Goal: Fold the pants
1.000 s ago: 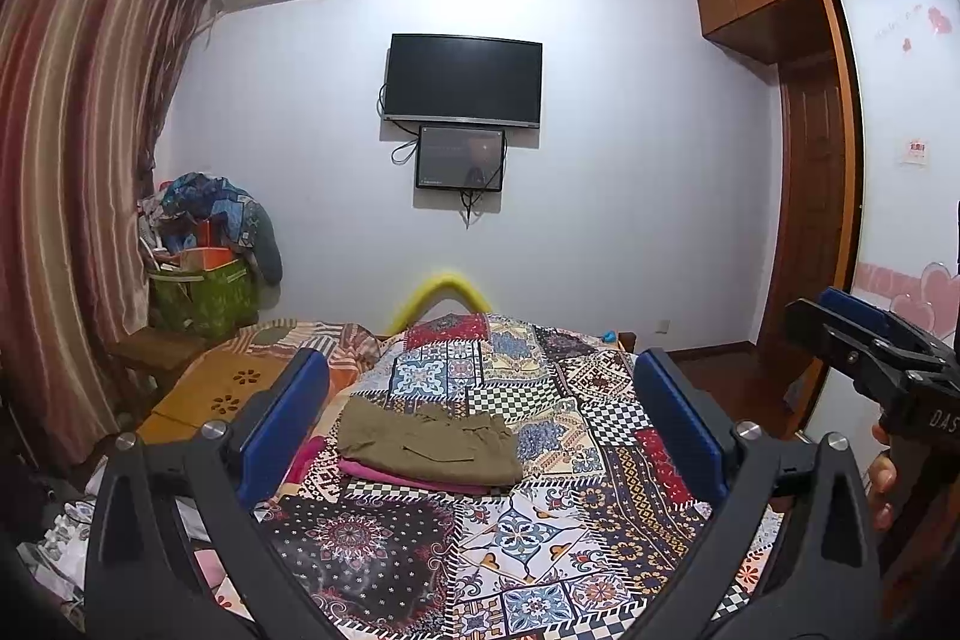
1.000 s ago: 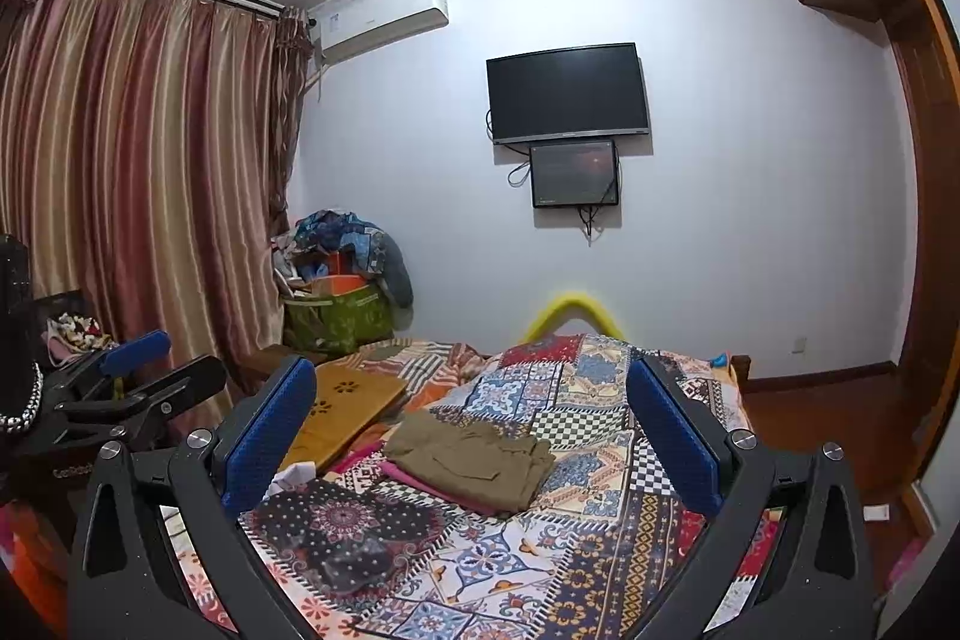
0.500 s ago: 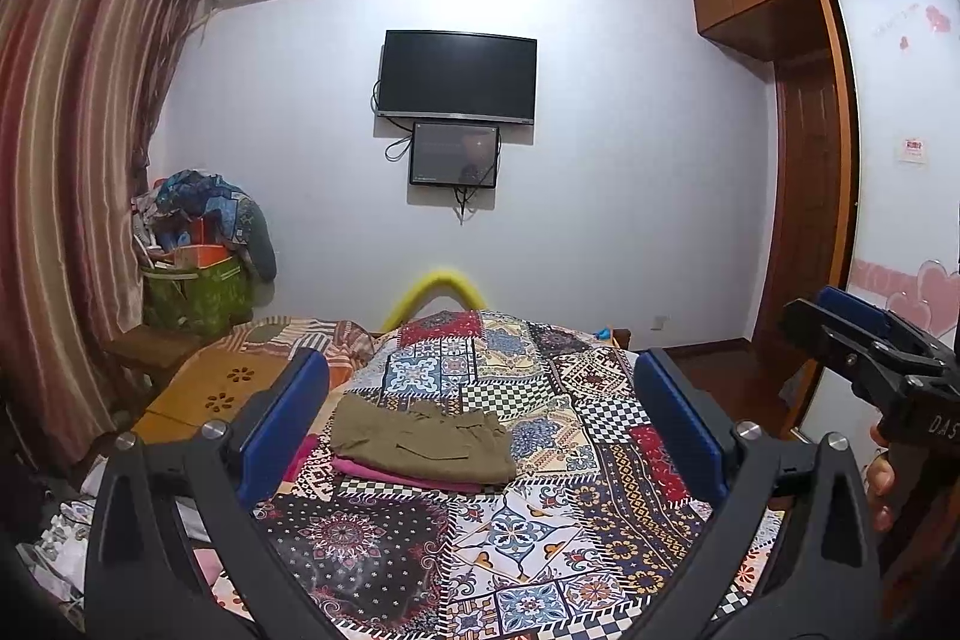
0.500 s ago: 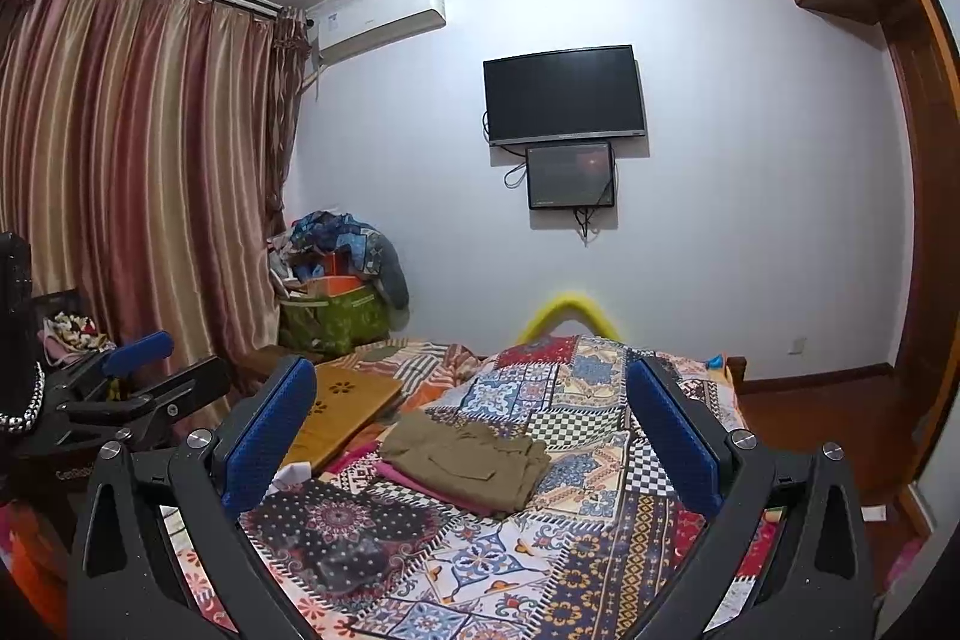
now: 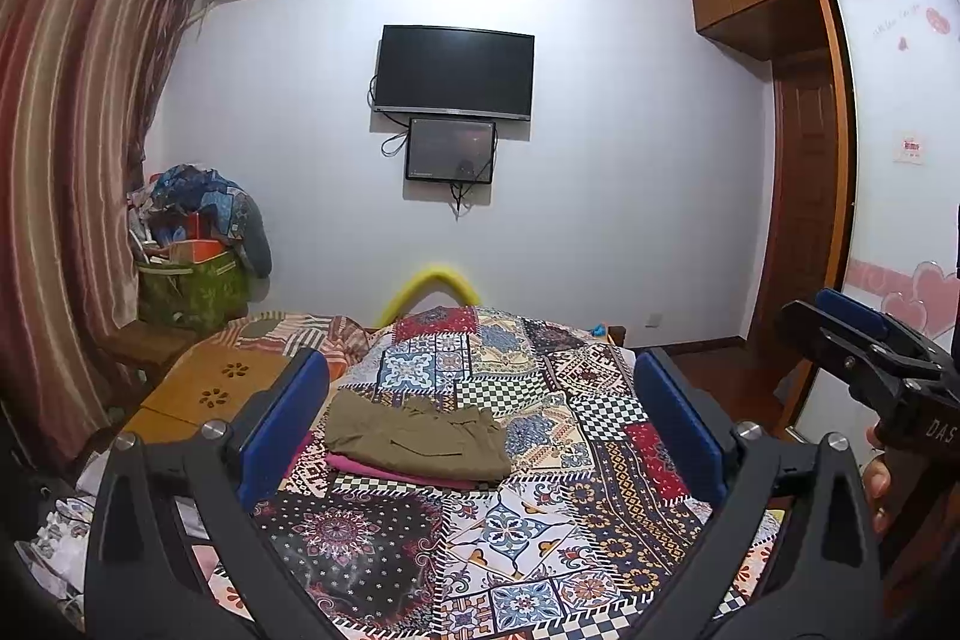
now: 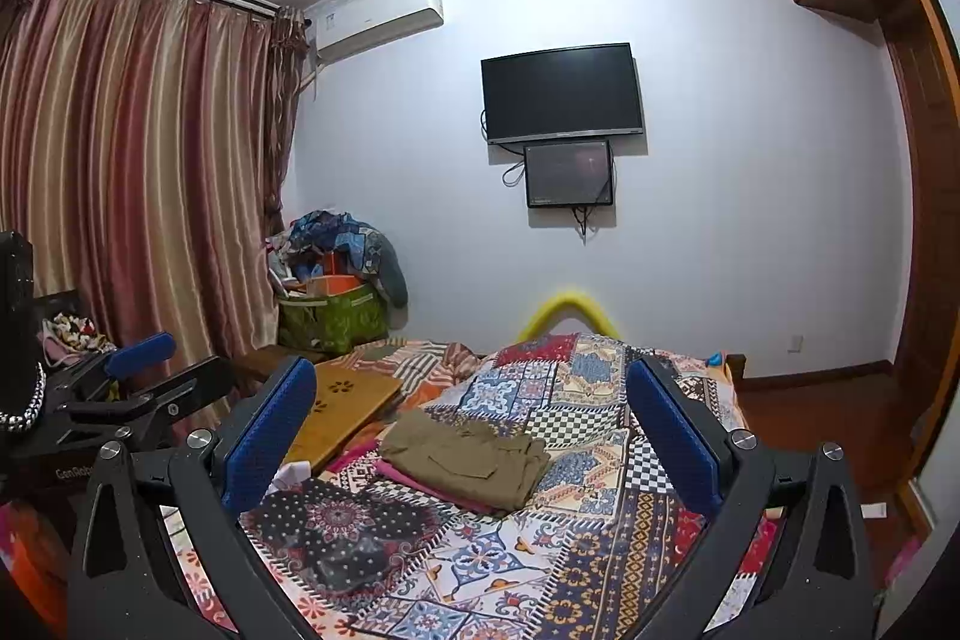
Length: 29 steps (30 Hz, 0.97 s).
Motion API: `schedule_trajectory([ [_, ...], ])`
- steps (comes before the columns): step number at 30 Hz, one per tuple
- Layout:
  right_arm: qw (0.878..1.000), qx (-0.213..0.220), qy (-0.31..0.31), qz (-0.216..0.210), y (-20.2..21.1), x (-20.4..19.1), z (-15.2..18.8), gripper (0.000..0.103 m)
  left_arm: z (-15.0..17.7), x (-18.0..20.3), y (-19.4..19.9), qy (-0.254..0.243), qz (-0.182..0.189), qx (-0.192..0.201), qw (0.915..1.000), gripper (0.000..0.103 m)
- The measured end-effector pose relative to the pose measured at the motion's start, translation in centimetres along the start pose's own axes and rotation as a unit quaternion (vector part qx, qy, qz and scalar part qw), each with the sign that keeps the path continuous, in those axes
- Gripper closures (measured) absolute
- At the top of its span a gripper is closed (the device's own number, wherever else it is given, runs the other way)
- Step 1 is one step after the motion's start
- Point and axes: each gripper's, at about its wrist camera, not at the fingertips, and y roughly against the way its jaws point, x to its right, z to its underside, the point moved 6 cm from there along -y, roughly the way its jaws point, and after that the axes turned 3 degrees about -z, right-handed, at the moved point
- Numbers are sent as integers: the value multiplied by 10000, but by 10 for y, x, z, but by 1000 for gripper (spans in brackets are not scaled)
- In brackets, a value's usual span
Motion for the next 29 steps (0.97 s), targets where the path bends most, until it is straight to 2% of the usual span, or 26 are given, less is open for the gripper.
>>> schedule_trajectory([
  [29,9999,-85,-38,76,-5,-3,4,0,4,-2,-5,61,125,-122,9998,0],
])
